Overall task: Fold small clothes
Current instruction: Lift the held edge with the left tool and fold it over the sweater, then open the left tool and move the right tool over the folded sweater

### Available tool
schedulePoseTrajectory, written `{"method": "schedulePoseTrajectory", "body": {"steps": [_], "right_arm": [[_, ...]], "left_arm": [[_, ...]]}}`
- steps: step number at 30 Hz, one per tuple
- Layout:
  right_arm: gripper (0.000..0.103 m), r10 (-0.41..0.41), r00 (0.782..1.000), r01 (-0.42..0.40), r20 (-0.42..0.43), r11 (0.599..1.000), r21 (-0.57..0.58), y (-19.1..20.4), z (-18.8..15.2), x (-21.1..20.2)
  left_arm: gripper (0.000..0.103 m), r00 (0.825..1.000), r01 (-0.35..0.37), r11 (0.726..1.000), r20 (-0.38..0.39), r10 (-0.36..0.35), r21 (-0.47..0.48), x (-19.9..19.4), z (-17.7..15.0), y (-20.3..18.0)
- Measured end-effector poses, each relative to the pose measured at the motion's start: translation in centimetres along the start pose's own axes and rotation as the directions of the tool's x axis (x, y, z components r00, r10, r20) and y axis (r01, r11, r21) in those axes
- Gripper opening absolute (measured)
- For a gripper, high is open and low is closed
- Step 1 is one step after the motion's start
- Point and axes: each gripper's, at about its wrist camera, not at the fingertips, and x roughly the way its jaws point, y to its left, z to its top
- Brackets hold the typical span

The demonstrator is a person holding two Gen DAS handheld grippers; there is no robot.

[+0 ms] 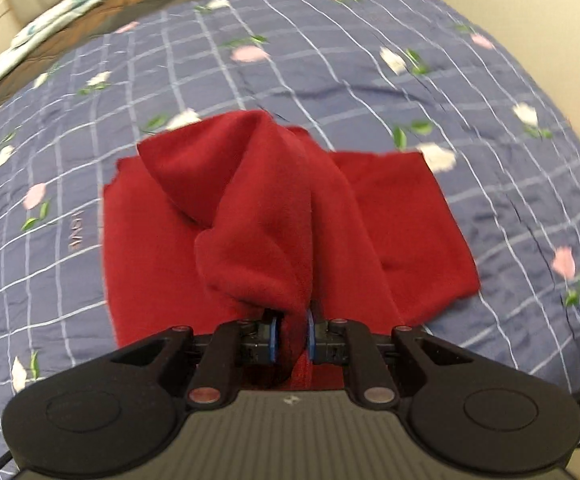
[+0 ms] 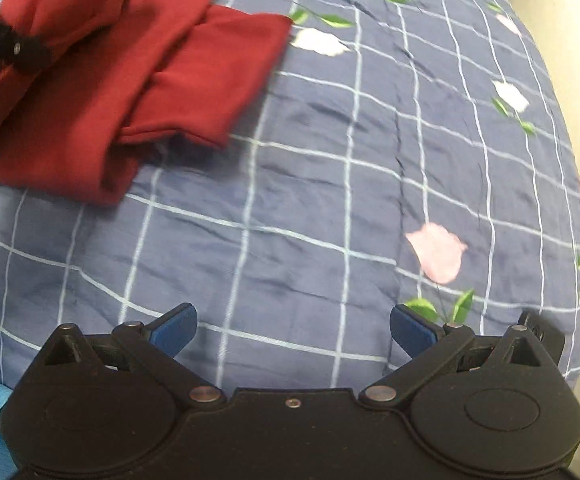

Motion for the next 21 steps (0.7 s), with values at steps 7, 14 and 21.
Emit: {"method": "schedulePoseTrajectory", "body": {"steps": [7,14,21], "right_arm": [[0.102,0.031,1.0,-0.031,0.002,0.998,0.051,-1.0,1.9,0.8],[0.102,0.09,0.994,-0.098,0.059,0.986,0.133,-1.5,4.9,0.4],[0.103,0.264,0.941,-0.304,0.214,0.935,0.184,-0.3,9.3,-1.2]], "left_arm": [[0.025,0.994,0.087,0.996,-0.057,-0.089,-0.023,1.0,-0.1,-0.2],[0.059,0.989,0.147,0.985,-0.018,-0.149,-0.088,-1.2,-1.3,0.8],[0.095,0.998,0.058,0.959,0.031,-0.051,-0.278,-3.6,-2.9,5.0]]}}
